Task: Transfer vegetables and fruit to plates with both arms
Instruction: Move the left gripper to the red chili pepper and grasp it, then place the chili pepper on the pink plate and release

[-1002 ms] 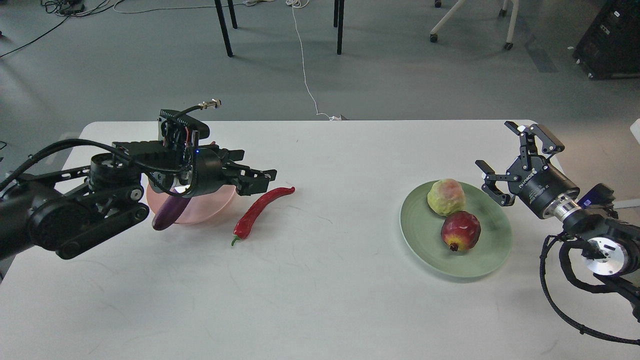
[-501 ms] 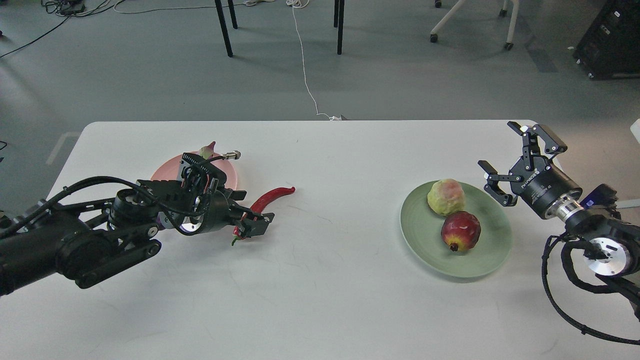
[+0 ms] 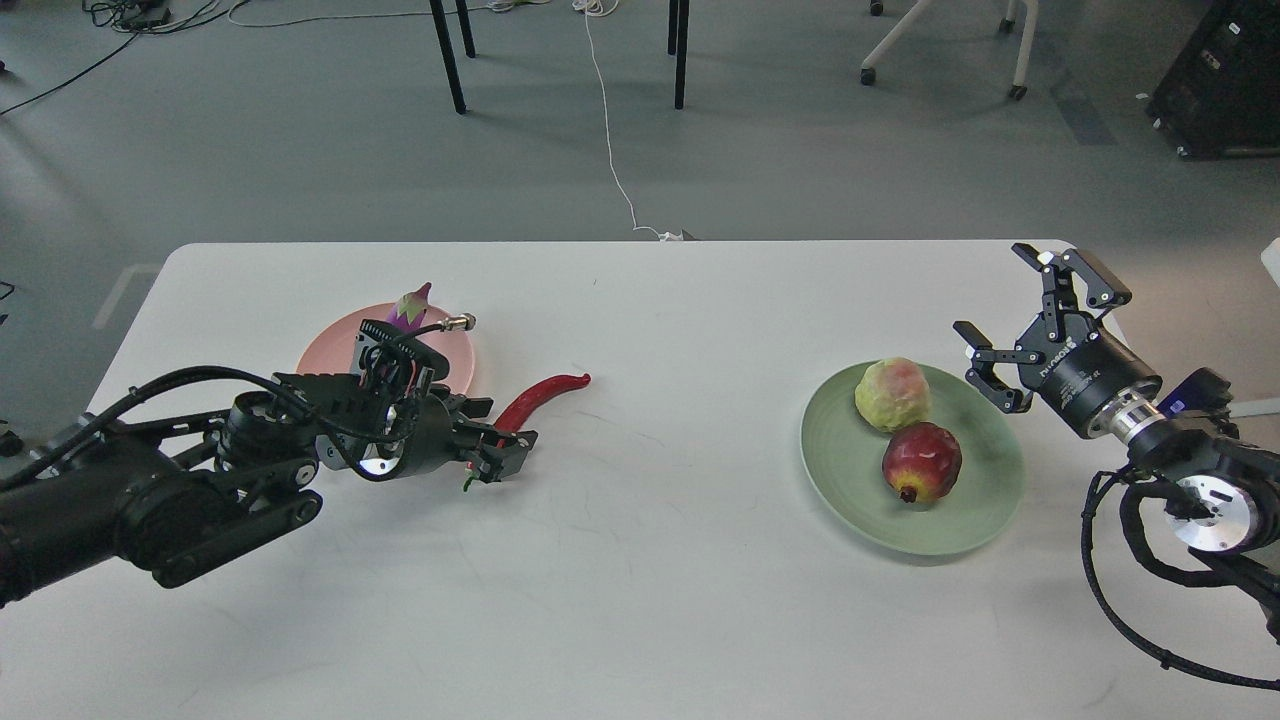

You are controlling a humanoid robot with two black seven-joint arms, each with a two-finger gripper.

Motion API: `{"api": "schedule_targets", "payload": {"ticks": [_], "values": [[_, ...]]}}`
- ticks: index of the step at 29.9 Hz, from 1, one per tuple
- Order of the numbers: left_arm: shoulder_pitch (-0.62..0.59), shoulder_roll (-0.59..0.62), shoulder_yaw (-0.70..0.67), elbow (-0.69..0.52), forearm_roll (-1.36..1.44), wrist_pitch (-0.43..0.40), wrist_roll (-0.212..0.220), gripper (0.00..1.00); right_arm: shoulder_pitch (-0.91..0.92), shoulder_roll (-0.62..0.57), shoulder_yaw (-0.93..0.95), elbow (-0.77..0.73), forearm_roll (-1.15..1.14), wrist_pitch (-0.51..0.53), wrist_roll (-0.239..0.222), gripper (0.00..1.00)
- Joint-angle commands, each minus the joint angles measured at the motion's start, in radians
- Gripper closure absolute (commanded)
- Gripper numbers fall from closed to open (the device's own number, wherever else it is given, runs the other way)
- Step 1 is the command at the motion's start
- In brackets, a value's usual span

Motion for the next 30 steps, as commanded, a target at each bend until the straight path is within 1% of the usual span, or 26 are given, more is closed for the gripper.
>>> {"api": "schedule_targets", "payload": {"ticks": [1,3,4,6,8,13,17,21,23,27,30], "values": [[0.003,0.002,0.000,0.000,0.006,-0.002,0.000,0.53,0.000,0.002,0.000,0.002,0.000,0.000,0.000,0.02],[0.003,0.004,0.000,-0.001,0.008,-0.002,0.003,0.67,0.000,0.004,0.000,0.001,0.000,0.000,0.000,0.02],[0.003,0.005,0.000,-0.001,0.009,-0.002,0.012,0.73,-0.001,0.004,0.000,0.001,0.000,0.000,0.000,0.01],[0.003,0.005,-0.001,-0.011,0.002,-0.002,0.035,0.76,0.000,0.004,0.000,0.001,0.000,0.000,0.000,0.01],[0.000,0.008,-0.012,-0.024,0.000,-0.002,0.045,0.78,0.000,0.005,0.000,0.001,0.000,0.000,0.000,0.01],[-0.019,0.043,-0.049,-0.090,-0.069,0.000,0.054,0.79,0.000,0.005,0.000,0.001,0.000,-0.002,0.000,0.01],[-0.048,0.140,-0.060,-0.100,-0.141,-0.002,0.051,0.79,0.000,0.005,0.000,0.002,0.000,-0.002,0.000,0.02],[-0.046,0.249,-0.060,-0.098,-0.192,0.002,0.043,0.79,0.000,0.005,0.000,0.002,0.000,-0.002,0.000,0.01],[-0.036,0.281,-0.058,-0.100,-0.196,0.006,0.042,0.78,0.000,0.007,0.000,0.001,0.000,-0.002,0.000,0.01],[0.004,0.286,-0.060,-0.110,-0.196,0.012,0.040,0.78,0.000,0.007,0.000,0.001,0.000,-0.002,0.000,0.02],[0.013,0.257,-0.060,-0.126,-0.196,0.032,0.052,0.78,0.002,0.007,0.000,0.001,0.000,-0.002,0.000,0.01]]}}
